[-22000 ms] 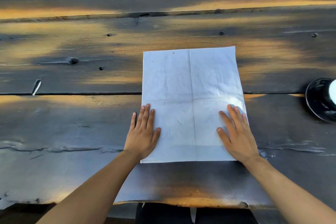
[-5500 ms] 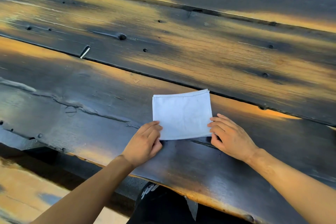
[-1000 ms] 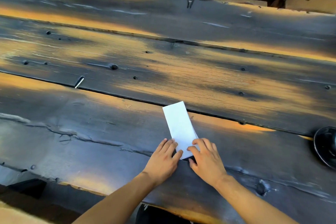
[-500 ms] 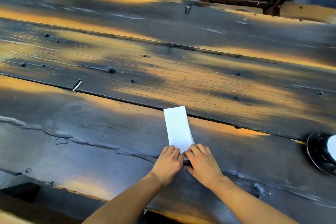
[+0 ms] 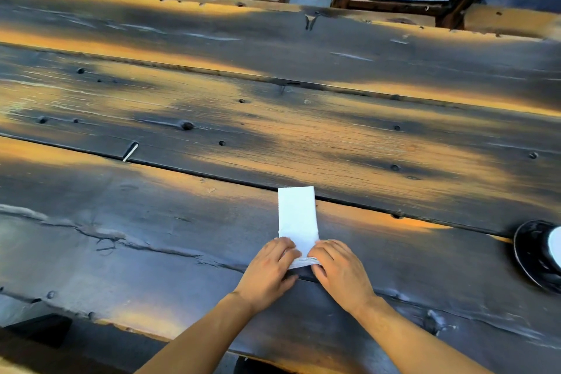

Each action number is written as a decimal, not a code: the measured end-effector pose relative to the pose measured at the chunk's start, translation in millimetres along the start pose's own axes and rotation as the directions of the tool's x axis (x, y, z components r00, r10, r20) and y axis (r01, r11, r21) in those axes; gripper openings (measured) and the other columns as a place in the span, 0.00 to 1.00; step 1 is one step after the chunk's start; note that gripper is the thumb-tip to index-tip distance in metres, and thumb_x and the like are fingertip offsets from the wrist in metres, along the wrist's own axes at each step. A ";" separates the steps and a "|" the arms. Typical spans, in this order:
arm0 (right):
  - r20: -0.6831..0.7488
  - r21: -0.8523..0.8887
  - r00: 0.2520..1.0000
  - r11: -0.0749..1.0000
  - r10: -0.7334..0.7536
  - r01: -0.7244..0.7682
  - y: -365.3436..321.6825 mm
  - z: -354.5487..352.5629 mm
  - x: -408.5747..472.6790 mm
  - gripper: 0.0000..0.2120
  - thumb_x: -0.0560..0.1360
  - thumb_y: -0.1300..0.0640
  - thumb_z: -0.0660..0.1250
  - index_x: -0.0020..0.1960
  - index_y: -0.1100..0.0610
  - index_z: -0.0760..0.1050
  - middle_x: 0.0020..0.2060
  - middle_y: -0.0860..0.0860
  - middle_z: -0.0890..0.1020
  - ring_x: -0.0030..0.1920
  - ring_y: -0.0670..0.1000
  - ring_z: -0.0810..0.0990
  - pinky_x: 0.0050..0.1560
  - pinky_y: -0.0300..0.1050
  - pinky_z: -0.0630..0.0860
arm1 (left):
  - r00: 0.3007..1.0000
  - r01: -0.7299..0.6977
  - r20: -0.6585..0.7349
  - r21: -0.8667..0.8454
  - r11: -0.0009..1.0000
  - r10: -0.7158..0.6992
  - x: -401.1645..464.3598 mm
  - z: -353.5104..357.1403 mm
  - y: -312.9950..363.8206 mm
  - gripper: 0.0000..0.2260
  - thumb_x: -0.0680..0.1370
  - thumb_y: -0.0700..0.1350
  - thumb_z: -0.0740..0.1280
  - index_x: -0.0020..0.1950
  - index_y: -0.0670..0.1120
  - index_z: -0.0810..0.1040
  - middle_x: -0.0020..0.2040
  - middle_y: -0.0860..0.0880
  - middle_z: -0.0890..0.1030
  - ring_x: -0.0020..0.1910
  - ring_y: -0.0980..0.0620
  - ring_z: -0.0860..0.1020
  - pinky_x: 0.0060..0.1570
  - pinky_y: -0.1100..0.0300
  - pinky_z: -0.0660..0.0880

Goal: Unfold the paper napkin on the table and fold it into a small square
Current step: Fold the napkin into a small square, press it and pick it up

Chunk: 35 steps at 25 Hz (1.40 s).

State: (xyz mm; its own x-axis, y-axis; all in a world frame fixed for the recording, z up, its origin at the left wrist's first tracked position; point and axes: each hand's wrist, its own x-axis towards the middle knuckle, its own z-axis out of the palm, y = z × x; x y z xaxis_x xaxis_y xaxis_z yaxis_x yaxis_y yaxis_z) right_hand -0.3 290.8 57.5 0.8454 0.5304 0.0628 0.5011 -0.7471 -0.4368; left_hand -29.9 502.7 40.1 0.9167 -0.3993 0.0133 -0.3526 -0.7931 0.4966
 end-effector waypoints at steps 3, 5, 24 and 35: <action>0.007 0.004 0.997 0.997 -0.082 0.082 4.3 5.7 -5.3 0.11 0.68 0.60 0.75 0.50 0.53 0.80 0.56 0.48 0.84 0.63 0.49 0.79 0.72 0.47 0.70 | 0.999 0.018 -0.048 -0.092 0.996 -0.023 4.5 -0.3 -2.1 0.07 0.76 0.46 0.69 0.52 0.47 0.79 0.53 0.50 0.80 0.55 0.49 0.78 0.57 0.53 0.77; 0.011 0.038 0.998 0.997 -0.068 0.068 10.3 6.5 -4.9 0.15 0.65 0.63 0.77 0.48 0.53 0.78 0.58 0.48 0.83 0.66 0.49 0.77 0.73 0.44 0.66 | 0.997 0.017 -0.074 -0.109 0.994 -0.025 5.8 -2.3 -0.8 0.06 0.77 0.47 0.67 0.52 0.47 0.78 0.53 0.50 0.80 0.52 0.49 0.79 0.52 0.57 0.77; 0.293 0.322 0.843 0.783 0.452 -0.532 18.6 -16.5 65.1 0.12 0.83 0.45 0.58 0.61 0.51 0.70 0.52 0.53 0.84 0.49 0.58 0.80 0.47 0.52 0.77 | 0.852 0.505 0.057 -0.350 0.789 -0.520 62.2 -26.2 -18.3 0.15 0.84 0.54 0.58 0.57 0.45 0.76 0.48 0.46 0.84 0.47 0.43 0.80 0.46 0.50 0.75; 0.298 0.172 0.718 0.705 0.629 -0.688 25.8 -3.9 104.0 0.16 0.84 0.44 0.53 0.61 0.54 0.70 0.50 0.62 0.83 0.51 0.65 0.79 0.47 0.52 0.76 | 0.724 0.689 0.023 -0.013 0.724 -0.689 108.8 -14.3 -16.1 0.19 0.85 0.55 0.50 0.56 0.41 0.71 0.47 0.38 0.84 0.47 0.34 0.81 0.41 0.50 0.70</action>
State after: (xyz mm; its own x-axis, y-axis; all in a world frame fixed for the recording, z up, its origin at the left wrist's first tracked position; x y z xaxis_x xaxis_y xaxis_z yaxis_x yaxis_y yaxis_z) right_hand 101.3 325.2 56.3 0.8674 0.0303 -0.4968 -0.2607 -0.8225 -0.5054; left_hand 78.2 478.6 46.0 0.9026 0.2464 -0.3529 0.3790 -0.8436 0.3805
